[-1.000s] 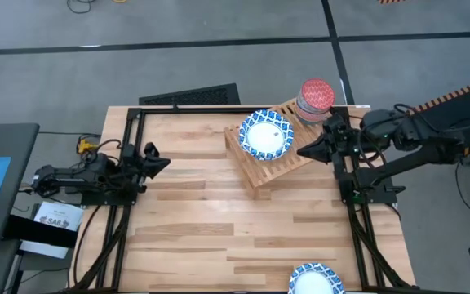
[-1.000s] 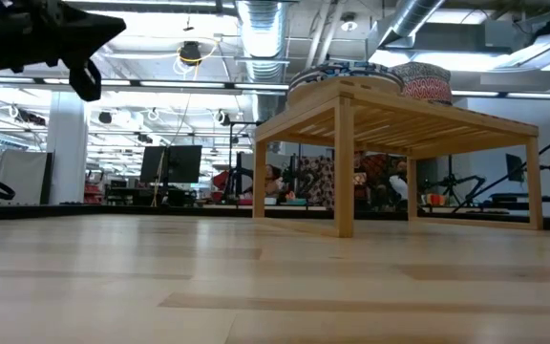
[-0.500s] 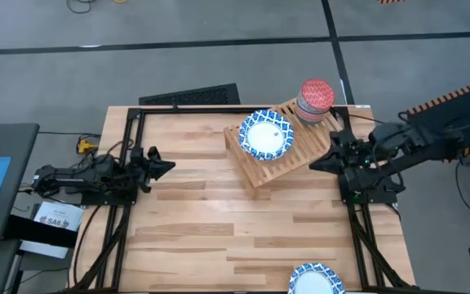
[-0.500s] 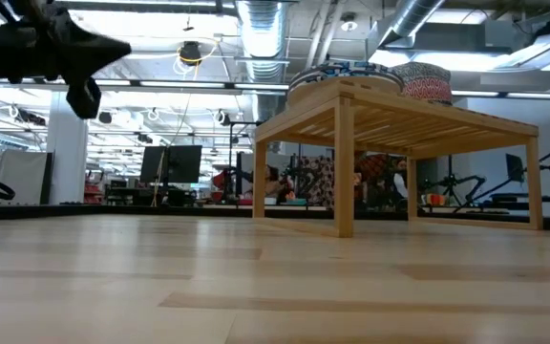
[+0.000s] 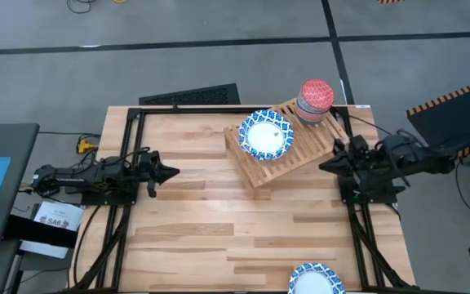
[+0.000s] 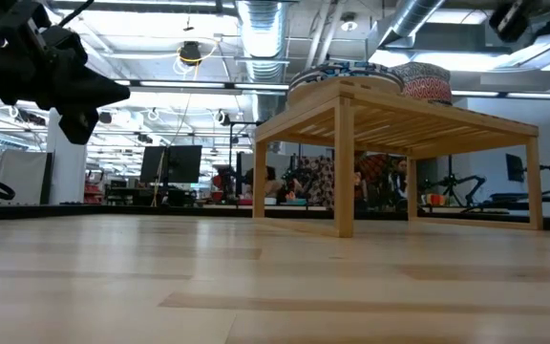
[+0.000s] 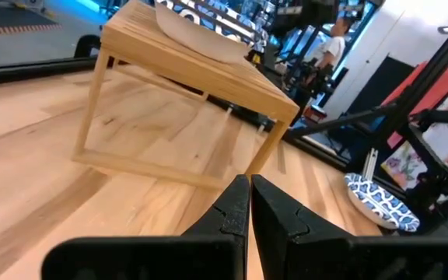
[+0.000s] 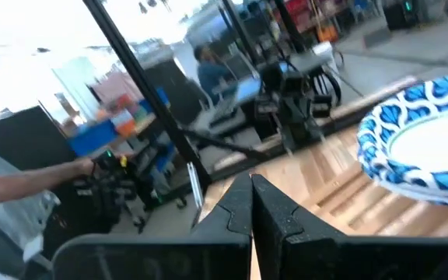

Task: Place and stack bowls onto a shelf
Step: Stack the white pattern bowl on top of the white pattern bowl on the shelf

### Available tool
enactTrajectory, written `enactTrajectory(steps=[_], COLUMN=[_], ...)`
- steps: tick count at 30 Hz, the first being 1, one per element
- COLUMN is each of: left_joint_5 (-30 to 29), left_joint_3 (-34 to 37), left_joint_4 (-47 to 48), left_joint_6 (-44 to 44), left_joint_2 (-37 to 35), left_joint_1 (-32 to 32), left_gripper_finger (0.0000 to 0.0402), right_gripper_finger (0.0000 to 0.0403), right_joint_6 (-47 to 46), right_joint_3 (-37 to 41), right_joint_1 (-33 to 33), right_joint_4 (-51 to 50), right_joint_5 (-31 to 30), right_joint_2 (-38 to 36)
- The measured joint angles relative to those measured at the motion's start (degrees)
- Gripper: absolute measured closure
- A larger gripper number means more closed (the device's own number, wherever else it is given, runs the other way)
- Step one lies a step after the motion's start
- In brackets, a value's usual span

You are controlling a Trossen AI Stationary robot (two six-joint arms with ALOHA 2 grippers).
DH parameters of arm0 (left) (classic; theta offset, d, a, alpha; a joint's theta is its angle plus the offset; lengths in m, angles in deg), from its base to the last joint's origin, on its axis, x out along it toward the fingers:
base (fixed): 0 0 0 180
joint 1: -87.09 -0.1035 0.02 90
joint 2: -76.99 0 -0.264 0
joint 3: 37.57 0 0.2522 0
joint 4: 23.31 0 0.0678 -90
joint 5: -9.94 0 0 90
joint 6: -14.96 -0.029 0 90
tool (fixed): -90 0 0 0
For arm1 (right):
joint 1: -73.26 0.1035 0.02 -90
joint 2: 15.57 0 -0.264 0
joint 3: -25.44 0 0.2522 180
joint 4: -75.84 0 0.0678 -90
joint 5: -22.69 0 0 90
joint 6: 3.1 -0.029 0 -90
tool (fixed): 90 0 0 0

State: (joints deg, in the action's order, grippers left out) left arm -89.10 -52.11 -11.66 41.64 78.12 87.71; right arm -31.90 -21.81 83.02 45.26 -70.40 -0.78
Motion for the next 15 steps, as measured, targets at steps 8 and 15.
enactTrajectory(steps=[8, 15], left_joint_5=[-0.16, -0.17], left_joint_3=[0.0, 0.0], left_joint_4=[-0.04, 0.02], left_joint_6=[0.04, 0.07], left_joint_2=[-1.0, -0.9], left_joint_1=[0.0, 0.0], left_gripper_finger=[0.0401, 0.0401], right_gripper_finger=[0.0382, 0.0382], right_joint_6=[2.23, 3.63], right_joint_3=[12.9, 18.69], right_joint_1=[0.95, 1.11], right_joint_4=[9.78, 14.09], right_joint_5=[0.02, -0.07], right_joint_2=[-4.19, -8.25])
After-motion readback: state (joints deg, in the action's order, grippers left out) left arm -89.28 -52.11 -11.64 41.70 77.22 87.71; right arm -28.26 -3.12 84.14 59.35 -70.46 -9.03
